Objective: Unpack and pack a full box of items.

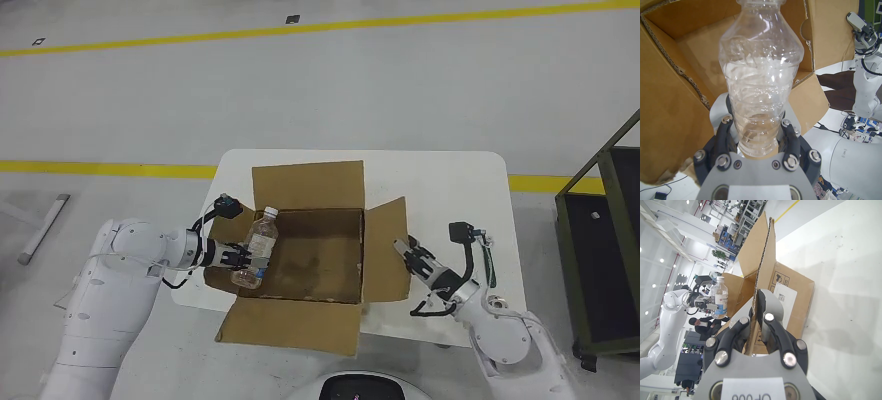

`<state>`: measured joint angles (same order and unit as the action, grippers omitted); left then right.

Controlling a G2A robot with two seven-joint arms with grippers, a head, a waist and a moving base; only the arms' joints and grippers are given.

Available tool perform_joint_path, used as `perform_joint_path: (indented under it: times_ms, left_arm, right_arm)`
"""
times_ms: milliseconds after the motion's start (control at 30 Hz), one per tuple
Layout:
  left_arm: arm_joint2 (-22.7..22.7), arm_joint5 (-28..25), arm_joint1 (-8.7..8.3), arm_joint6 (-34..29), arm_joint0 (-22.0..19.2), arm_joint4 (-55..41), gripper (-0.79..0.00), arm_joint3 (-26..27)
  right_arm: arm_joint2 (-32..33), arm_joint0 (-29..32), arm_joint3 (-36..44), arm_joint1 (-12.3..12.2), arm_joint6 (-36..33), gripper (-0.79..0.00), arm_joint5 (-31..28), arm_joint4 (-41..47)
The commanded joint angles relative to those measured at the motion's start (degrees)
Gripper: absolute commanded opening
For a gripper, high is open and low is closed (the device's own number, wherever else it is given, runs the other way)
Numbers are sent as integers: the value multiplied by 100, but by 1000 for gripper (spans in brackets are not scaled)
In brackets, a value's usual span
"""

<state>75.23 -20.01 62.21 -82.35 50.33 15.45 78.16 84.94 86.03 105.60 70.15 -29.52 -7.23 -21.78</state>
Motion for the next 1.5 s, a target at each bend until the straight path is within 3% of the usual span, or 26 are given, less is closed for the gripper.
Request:
perform_joint_path:
  times_ms: [0, 133, 200, 233, 267, 300, 333, 1167, 1467]
  left_arm:
    - [0, 0, 0, 0, 0, 0, -785, 0]
    - [0, 0, 0, 0, 0, 0, -773, 0]
    - [0, 0, 0, 0, 0, 0, -643, 0]
    - [0, 0, 0, 0, 0, 0, -536, 0]
    - [0, 0, 0, 0, 0, 0, -215, 0]
    - [0, 0, 0, 0, 0, 0, -40, 0]
    - [0, 0, 0, 0, 0, 0, 0, 0]
    - [0, 0, 0, 0, 0, 0, 0, 0]
    - [19, 60, -74, 444, 219, 123, 0, 331]
  right_arm:
    - [-19, 16, 8, -4, 14, -785, 20, -8]
    - [-25, 60, 66, -12, 35, -785, 52, 8]
    - [-27, 82, 101, -16, 41, -785, 67, 12]
    - [-29, 87, 113, -18, 44, -785, 72, 15]
    - [-34, 93, 128, -20, 44, -785, 72, 21]
    - [-36, 96, 137, -21, 47, -785, 71, 28]
    - [-42, 100, 148, -24, 45, -785, 69, 31]
    - [-55, -8, 87, -80, 109, -785, 61, 5]
    - [-73, 31, 109, -96, 151, -785, 57, 7]
